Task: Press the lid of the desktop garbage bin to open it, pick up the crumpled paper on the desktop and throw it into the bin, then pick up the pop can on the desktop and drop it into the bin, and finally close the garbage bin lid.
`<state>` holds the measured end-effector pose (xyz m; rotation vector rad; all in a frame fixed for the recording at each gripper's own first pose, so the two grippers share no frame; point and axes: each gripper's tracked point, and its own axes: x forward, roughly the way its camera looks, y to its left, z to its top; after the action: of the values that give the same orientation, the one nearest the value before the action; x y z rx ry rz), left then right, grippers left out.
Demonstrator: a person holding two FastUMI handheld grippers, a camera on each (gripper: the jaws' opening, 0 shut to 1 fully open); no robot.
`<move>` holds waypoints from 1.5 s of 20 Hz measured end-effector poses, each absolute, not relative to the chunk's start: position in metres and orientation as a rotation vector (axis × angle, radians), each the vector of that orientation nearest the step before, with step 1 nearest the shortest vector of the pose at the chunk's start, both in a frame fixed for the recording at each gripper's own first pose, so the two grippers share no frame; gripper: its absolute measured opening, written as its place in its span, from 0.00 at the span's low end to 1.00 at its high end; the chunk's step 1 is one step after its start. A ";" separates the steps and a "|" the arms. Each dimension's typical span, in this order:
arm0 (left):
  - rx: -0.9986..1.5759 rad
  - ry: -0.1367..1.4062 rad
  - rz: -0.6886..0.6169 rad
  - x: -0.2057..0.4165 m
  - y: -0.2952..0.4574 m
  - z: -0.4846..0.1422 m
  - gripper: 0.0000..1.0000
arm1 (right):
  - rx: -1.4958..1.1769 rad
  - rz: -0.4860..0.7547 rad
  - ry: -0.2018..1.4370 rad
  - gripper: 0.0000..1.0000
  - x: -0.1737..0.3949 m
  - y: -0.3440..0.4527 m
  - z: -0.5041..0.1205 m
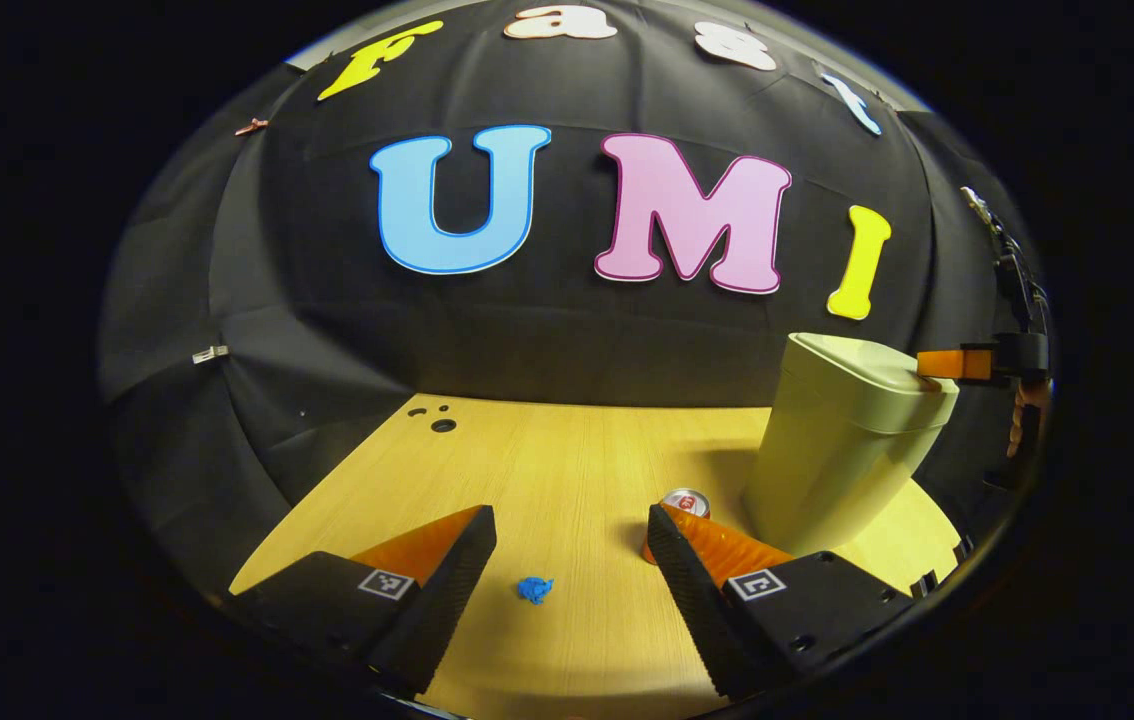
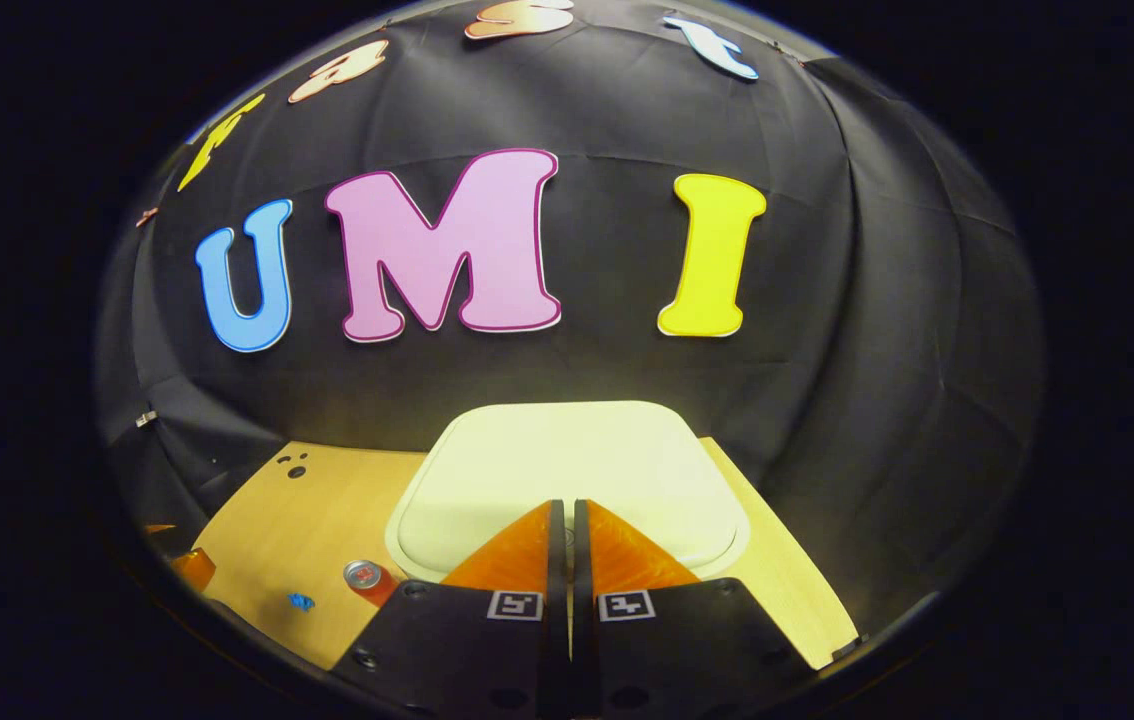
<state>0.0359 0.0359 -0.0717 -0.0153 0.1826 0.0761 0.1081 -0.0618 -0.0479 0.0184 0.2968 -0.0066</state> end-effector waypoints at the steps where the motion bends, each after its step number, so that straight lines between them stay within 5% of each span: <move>1: -0.026 0.188 0.076 0.036 0.036 -0.074 0.98 | 0.023 -0.008 0.286 0.05 0.108 -0.062 -0.046; 18: -0.051 0.212 0.082 0.035 0.038 -0.081 0.98 | 0.080 -0.041 0.309 0.05 0.105 -0.062 -0.037; 30: -0.024 0.154 0.047 0.012 0.037 -0.074 0.98 | 0.037 -0.044 0.098 0.05 0.065 -0.056 0.041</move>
<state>0.0123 0.0367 -0.0744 -0.0237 0.1539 0.0470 0.0651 -0.0562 0.0408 0.0367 0.0982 -0.0439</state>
